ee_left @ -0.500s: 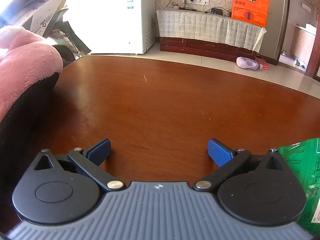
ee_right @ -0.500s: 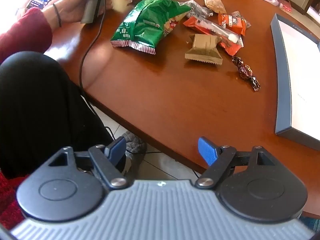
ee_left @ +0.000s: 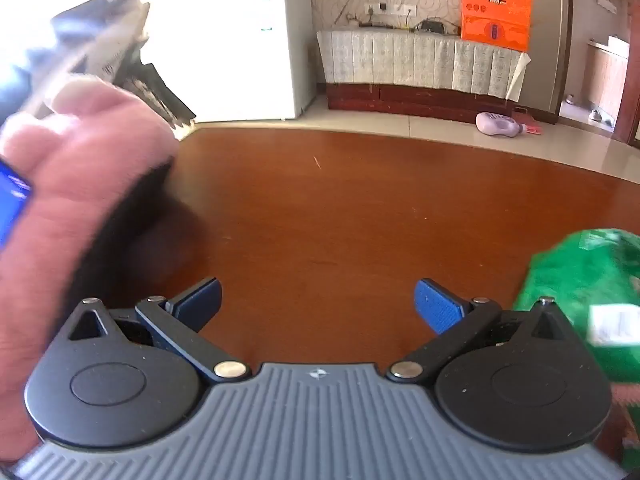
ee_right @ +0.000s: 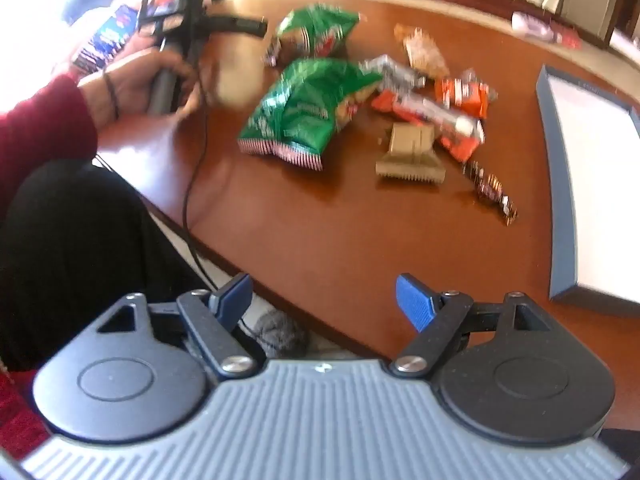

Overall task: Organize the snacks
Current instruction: 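Move both grippers toward the pile of snacks on the table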

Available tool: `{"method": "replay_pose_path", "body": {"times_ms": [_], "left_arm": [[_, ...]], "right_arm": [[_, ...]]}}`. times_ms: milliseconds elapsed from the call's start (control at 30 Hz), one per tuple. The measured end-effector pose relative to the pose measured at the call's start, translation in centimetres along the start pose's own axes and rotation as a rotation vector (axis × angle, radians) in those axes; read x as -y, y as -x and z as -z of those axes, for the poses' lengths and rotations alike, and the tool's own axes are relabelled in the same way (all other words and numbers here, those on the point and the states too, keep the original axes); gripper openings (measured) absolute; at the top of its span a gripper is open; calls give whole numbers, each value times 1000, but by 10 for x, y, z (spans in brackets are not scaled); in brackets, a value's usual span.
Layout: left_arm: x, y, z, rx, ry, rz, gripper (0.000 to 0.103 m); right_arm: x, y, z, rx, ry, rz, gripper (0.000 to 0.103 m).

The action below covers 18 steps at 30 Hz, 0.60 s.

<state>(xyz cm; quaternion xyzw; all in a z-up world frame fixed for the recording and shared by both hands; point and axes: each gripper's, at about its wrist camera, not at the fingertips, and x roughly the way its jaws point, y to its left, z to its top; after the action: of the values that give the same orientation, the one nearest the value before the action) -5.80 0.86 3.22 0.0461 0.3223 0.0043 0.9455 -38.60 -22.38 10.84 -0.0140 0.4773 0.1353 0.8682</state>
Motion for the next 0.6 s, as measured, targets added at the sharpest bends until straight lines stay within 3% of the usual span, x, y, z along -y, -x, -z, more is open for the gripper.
{"method": "replay_pose_path", "body": {"times_ms": [167, 400, 600], "left_arm": [[12, 66, -1, 54, -20, 0, 103], [47, 168, 9, 122, -1, 40, 103], [83, 215, 29, 143, -5, 90, 103]], "right_arm": [[2, 13, -7, 113, 69, -28, 81], [18, 36, -22, 350, 114, -4, 81], [41, 5, -2, 329, 79, 23, 81]]}}
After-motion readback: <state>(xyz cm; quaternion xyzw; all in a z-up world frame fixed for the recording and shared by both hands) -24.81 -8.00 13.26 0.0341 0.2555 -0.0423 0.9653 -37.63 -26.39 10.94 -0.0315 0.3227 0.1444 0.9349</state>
